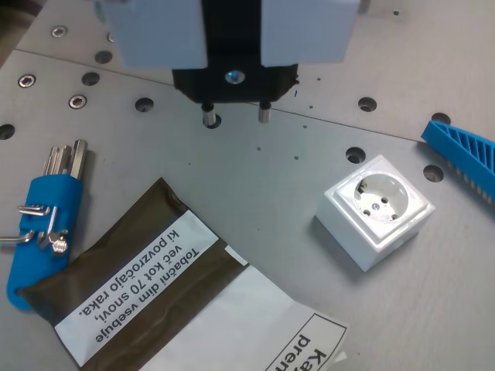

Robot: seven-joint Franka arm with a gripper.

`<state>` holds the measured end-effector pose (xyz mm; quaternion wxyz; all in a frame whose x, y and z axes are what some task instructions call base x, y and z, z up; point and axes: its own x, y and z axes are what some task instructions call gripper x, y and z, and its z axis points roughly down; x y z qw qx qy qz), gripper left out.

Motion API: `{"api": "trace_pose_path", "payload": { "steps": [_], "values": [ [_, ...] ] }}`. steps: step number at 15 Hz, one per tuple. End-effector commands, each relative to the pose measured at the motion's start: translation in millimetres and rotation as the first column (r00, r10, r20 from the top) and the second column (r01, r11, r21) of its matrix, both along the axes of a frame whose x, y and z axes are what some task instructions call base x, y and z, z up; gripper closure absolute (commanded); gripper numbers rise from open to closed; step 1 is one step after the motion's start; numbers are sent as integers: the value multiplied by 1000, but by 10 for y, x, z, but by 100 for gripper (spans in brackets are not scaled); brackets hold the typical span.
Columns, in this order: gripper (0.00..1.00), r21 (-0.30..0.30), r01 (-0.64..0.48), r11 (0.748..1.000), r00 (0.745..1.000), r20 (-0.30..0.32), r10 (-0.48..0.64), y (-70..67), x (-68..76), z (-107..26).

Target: Move above the white socket

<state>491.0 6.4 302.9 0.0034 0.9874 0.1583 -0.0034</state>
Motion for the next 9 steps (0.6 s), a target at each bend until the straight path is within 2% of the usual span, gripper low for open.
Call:
{"api": "trace_pose_path", "payload": {
  "steps": [1,9],
  "values": [
    [100,0,0,1000,1000,1,0,-1,0,2],
    [100,1,-18,1000,1000,3,18,7,-9,-15]
  ]
}}
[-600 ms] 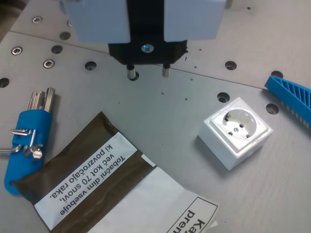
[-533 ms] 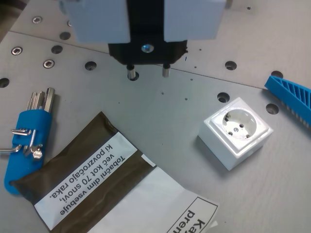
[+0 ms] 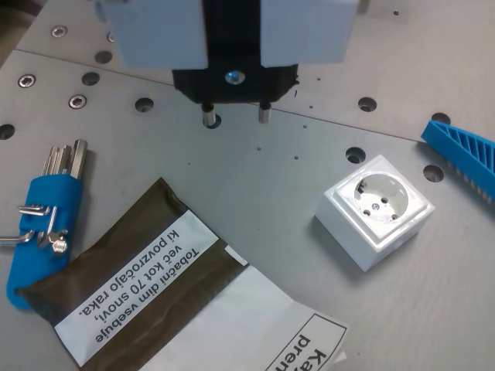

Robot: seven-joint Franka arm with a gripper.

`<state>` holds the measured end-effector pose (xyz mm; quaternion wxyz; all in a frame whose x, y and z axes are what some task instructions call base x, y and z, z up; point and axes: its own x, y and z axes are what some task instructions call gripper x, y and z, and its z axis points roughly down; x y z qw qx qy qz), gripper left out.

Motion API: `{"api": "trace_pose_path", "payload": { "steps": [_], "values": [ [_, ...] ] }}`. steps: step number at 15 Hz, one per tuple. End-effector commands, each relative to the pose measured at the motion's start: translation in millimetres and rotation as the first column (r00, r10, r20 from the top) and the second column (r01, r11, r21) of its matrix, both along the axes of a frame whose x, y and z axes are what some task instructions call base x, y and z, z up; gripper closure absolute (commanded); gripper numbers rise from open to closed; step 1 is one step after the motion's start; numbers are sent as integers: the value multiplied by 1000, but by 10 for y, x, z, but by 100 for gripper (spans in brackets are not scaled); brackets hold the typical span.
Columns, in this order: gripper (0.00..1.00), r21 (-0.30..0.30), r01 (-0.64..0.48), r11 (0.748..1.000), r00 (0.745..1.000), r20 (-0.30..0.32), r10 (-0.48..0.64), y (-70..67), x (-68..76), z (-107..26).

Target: Move above the white socket

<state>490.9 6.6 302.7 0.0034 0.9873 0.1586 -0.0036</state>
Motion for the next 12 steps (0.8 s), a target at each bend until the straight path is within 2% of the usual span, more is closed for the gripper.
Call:
{"api": "trace_pose_path", "payload": {
  "steps": [1,7,12],
  "values": [
    [100,1,-25,1000,1000,4,25,8,-12,-22],
    [100,3,-77,997,997,31,77,37,-56,-112],
    [100,2,-131,991,989,64,131,82,-109,-243]
  ]
}}
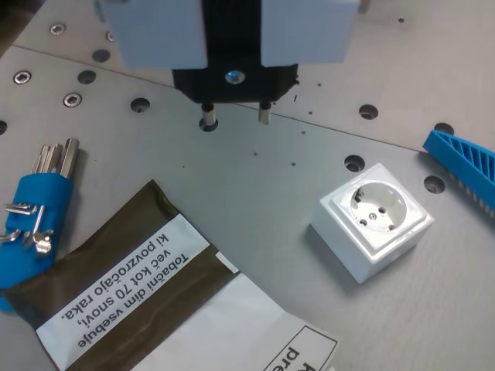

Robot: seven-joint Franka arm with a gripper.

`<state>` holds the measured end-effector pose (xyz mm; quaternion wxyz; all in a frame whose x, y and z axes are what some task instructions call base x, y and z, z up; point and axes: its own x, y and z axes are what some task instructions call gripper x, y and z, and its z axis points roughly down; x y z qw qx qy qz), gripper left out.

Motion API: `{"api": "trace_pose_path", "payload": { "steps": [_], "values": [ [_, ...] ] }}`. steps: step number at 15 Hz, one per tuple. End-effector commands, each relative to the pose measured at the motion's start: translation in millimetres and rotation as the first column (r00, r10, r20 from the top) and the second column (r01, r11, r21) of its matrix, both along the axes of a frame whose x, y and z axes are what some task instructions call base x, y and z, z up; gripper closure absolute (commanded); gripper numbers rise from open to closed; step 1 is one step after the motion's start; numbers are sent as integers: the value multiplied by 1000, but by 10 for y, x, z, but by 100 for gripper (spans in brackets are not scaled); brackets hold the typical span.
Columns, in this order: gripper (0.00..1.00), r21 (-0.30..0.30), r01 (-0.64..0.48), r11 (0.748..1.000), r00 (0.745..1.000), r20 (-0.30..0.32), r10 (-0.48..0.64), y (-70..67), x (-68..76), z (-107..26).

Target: Move above the white socket

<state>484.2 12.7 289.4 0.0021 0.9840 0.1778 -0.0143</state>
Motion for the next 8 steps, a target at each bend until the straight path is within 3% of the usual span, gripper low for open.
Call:
{"api": "trace_pose_path", "payload": {
  "steps": [1,8],
  "values": [
    [100,5,-105,994,991,88,104,33,-55,-144],
    [100,3,-199,980,975,99,198,140,-182,-404]
  ]
}}
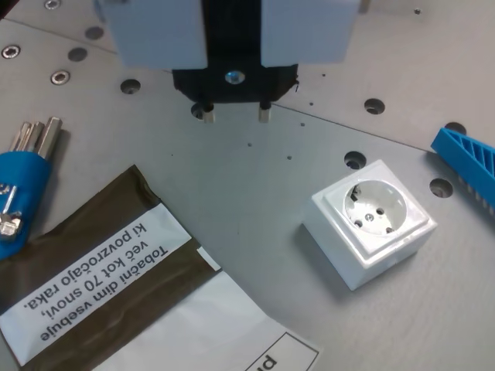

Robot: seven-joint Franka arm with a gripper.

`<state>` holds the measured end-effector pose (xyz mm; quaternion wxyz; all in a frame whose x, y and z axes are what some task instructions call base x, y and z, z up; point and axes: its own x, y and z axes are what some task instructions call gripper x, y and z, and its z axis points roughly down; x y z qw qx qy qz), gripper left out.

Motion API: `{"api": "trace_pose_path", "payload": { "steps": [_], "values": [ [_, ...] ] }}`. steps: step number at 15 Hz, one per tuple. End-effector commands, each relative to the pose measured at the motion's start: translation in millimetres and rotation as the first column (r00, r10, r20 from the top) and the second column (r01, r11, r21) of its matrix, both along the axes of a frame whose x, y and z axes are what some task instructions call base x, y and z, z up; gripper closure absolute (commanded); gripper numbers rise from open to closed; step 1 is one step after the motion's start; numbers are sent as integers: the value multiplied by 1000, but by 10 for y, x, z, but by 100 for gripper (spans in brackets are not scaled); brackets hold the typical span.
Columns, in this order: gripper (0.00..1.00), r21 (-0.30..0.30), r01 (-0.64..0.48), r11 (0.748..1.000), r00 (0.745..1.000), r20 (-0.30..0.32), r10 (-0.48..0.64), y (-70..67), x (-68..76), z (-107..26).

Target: Move above the white socket

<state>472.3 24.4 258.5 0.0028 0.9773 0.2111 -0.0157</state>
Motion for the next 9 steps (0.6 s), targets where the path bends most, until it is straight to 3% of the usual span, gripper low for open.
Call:
{"api": "trace_pose_path", "payload": {
  "steps": [1,9],
  "values": [
    [100,11,-145,989,985,99,143,39,-83,-136],
    [100,8,-258,966,962,96,256,184,-247,-485]
  ]
}}
